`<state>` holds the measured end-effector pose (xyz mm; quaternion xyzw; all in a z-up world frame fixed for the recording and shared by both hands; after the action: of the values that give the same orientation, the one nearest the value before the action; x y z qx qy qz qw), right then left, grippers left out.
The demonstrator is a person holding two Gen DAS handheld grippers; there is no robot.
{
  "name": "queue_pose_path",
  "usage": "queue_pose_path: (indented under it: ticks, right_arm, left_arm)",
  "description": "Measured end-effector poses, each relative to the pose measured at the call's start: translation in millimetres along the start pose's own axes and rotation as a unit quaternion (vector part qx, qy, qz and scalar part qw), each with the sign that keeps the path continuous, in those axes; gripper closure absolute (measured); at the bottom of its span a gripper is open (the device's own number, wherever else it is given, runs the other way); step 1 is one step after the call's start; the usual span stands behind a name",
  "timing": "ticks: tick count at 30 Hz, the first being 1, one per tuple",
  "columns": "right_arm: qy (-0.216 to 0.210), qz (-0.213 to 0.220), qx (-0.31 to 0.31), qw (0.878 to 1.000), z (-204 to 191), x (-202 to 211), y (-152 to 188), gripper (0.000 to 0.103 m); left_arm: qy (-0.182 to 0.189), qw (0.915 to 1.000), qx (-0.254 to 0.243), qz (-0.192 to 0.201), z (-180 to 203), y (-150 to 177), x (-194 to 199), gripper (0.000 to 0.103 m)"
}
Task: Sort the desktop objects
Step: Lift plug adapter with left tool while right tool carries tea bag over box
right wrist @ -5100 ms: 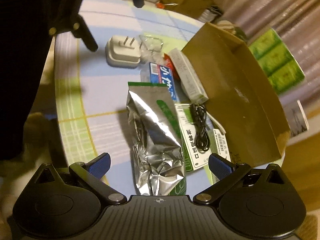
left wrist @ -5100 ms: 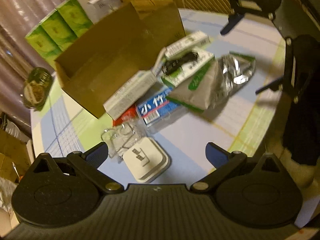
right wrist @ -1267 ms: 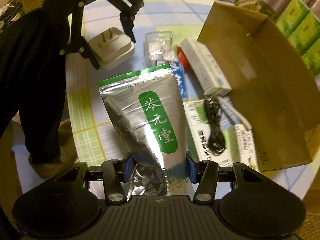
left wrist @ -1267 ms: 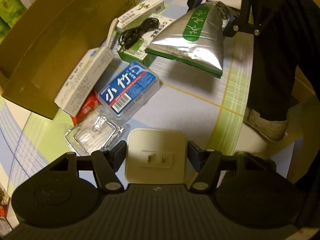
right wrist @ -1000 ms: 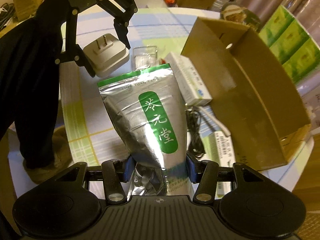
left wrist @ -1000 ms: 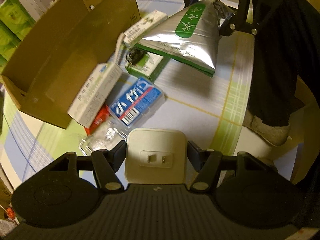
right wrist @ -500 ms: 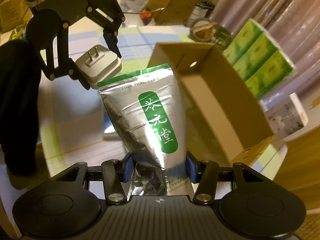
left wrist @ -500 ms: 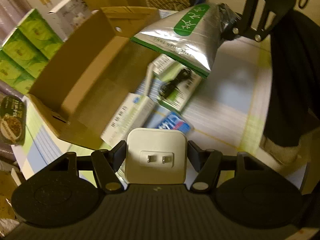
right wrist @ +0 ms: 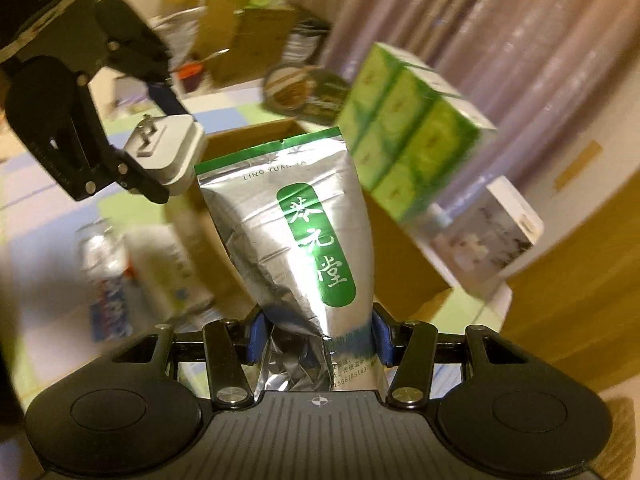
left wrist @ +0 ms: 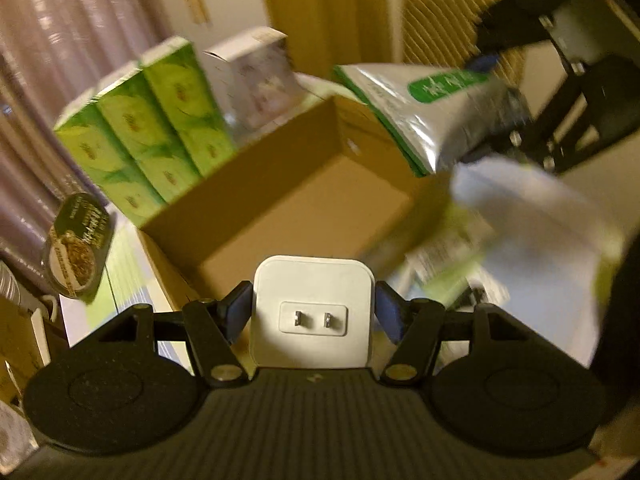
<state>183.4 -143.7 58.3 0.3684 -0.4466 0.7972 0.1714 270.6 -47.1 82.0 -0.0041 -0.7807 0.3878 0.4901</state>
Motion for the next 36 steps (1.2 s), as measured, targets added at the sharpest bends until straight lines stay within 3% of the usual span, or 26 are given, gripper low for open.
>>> queue_pose_path:
  ticks: [12, 21, 28, 36]
  right_arm:
    - [0.007, -0.002, -0.132, 0.991, 49.6, -57.6, -22.8, 0.054]
    - [-0.008, -0.004, -0.237, 0.971, 73.4, -93.8, -22.3, 0.054]
    - [-0.02, -0.016, -0.297, 0.954, 83.2, -113.6, -14.7, 0.054]
    - [-0.035, -0.028, -0.322, 0.946, 78.6, -128.6, -8.8, 0.054]
  left_arm:
    - [-0.039, 0.9918, 0.116, 0.037, -50.1, -24.6, -47.4, 0.042]
    - [-0.043, 0.9722, 0.219, 0.07, -57.6, -16.4, -73.4, 0.042]
    - [-0.061, 0.9694, 0.229, 0.065, -64.6, -10.8, -88.0, 0.042]
    - [-0.045, 0.9704, 0.233, 0.046, -60.8, -2.7, -110.9, 0.042]
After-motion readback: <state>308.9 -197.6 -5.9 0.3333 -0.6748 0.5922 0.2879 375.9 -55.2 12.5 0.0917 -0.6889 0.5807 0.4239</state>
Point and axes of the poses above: each gripper's, at about its wrist camera, not at the fingertips, and x roughly against the way its jaws point, z to its right, y to its underside, the point moved 4 cm from there along -x, roughly the way its jaws point, and after that the axes turned 3 degrees about -x, right-handed, at the moved point
